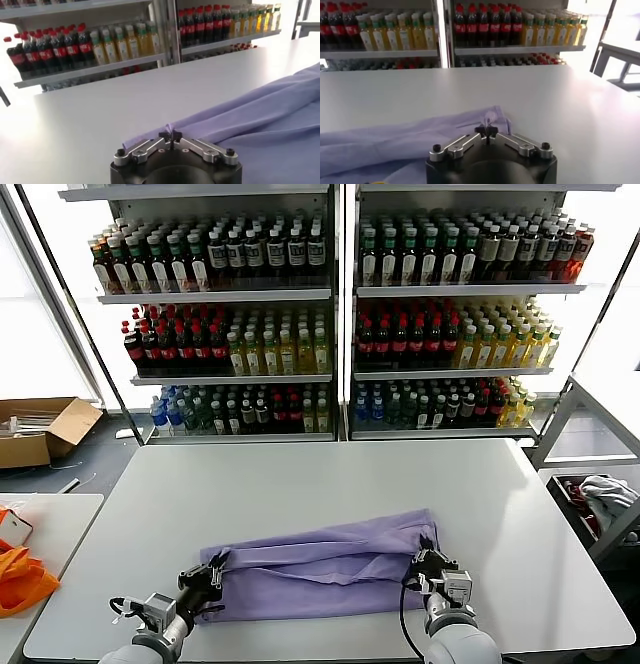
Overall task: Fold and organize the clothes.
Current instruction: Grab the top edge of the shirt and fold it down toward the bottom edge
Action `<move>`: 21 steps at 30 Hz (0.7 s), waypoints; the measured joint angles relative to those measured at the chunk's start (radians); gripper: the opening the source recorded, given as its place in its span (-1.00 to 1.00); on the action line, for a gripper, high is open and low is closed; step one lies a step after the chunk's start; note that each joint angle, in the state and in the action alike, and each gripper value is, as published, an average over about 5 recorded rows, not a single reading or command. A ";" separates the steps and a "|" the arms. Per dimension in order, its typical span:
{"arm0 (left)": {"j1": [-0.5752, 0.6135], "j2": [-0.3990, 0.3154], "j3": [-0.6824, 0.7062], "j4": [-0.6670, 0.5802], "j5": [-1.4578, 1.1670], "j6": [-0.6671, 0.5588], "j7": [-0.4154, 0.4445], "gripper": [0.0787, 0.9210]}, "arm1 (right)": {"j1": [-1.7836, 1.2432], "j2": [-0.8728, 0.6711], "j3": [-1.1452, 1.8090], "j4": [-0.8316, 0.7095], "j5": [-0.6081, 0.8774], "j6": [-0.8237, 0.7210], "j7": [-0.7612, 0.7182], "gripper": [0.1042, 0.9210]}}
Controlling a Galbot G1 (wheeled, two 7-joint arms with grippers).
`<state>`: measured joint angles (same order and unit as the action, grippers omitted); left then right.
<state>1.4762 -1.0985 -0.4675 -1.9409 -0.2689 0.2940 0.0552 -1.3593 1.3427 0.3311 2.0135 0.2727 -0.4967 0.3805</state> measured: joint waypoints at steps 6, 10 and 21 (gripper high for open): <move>0.012 -0.006 -0.012 -0.005 0.010 0.001 0.001 -0.98 | -0.003 -0.004 0.000 -0.012 -0.004 0.005 0.001 -0.99; 0.017 -0.007 -0.022 0.000 0.017 -0.001 0.002 -0.98 | -0.007 -0.011 -0.002 -0.019 -0.010 0.006 -0.002 -0.99; 0.053 -0.025 -0.035 -0.031 0.038 -0.022 0.022 -0.62 | -0.037 -0.017 -0.008 -0.015 -0.033 0.012 -0.031 -0.49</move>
<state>1.5288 -1.1238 -0.5021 -1.9715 -0.2312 0.2723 0.0768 -1.3967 1.3252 0.3235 1.9988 0.2393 -0.4847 0.3491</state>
